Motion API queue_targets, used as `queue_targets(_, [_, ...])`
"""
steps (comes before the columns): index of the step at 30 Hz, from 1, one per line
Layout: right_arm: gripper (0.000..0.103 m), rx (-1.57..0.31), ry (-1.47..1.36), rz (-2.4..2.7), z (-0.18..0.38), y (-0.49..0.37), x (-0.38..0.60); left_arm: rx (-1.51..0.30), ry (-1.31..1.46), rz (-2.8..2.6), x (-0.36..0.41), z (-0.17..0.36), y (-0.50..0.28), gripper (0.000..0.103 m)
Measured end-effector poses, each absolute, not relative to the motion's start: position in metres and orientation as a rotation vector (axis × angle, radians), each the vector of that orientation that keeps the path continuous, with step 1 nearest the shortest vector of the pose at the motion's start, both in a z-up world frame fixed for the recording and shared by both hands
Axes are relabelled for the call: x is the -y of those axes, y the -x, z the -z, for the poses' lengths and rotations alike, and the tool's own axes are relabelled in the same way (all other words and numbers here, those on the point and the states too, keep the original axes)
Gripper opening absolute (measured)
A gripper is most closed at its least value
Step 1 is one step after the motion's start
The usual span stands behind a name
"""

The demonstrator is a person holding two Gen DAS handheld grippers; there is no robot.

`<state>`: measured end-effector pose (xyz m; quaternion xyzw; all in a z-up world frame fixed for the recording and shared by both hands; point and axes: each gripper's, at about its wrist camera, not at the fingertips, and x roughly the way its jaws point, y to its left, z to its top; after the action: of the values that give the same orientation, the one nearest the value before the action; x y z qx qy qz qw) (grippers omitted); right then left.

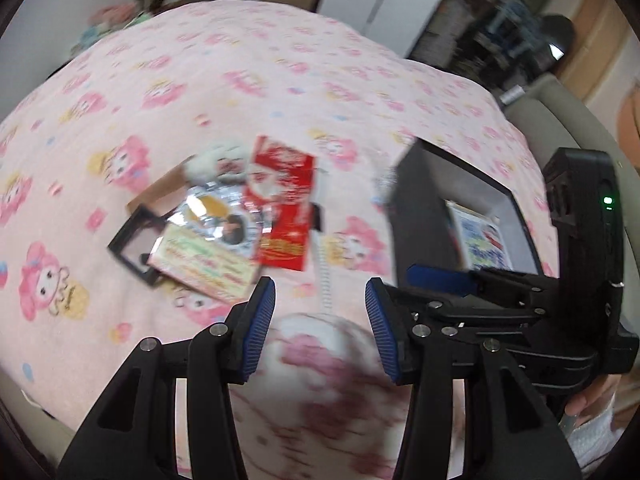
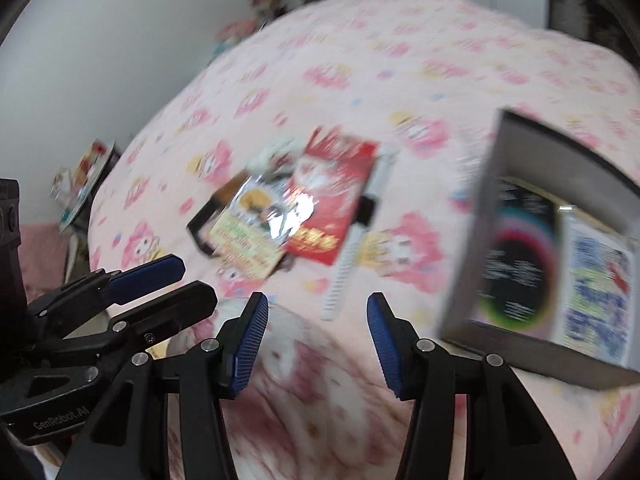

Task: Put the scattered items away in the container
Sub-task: 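Move the left gripper to the sticker and coupon card and grasp them, then lift the sticker and coupon card with the left gripper toward the black box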

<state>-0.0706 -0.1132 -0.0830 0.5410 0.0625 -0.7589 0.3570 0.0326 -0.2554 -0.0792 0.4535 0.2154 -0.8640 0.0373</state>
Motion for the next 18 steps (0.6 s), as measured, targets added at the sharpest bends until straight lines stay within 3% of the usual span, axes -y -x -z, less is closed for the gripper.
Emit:
queue_targets(5, [0.048, -0.104, -1.514, 1.802, 0.118, 0.092, 0.148, -0.672, -1.357, 2.521, 0.296, 0.111, -0.024, 0.048])
queue_targets(18, [0.048, -0.212, -1.664, 1.650, 0.184, 0.136, 0.204, -0.723, -1.396, 2.371, 0.374, 0.184, 0.022, 0.044])
